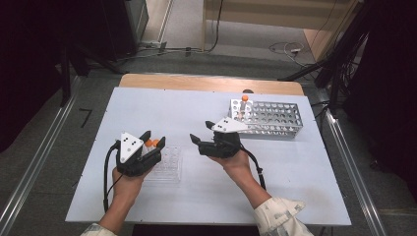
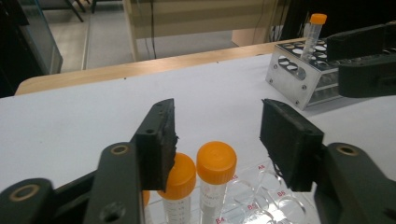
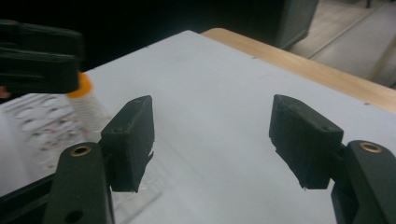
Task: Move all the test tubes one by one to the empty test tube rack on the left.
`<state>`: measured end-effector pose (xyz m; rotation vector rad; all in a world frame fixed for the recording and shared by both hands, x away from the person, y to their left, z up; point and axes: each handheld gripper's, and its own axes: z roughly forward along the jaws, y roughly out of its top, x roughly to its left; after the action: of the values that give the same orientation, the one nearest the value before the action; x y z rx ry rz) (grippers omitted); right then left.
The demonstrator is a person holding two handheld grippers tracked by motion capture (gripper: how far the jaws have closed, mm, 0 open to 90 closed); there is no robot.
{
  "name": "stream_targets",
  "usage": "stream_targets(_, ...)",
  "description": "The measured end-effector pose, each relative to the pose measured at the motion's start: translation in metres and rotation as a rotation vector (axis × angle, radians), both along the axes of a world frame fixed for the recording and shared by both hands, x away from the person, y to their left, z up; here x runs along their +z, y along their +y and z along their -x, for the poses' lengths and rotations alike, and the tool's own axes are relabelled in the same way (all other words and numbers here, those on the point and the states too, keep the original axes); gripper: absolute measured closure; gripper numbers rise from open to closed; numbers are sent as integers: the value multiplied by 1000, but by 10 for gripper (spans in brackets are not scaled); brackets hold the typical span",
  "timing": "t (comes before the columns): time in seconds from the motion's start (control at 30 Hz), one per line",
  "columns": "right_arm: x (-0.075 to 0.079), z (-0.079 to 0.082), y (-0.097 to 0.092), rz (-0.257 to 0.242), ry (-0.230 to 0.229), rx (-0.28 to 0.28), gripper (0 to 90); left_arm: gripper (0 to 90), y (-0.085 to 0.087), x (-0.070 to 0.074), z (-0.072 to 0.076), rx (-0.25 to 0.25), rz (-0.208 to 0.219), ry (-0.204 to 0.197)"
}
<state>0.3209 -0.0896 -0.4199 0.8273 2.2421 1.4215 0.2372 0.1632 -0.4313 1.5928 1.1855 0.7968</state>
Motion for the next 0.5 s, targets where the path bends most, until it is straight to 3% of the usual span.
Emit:
stream_targets(0.3, -5, -22, -24, 2, -46, -170, 315, 319, -2, 2, -1, 0, 21, 5)
stream_targets(0.5, -11, -44, -41, 1, -42, -309, 316, 256, -4, 3, 0, -2, 24, 3)
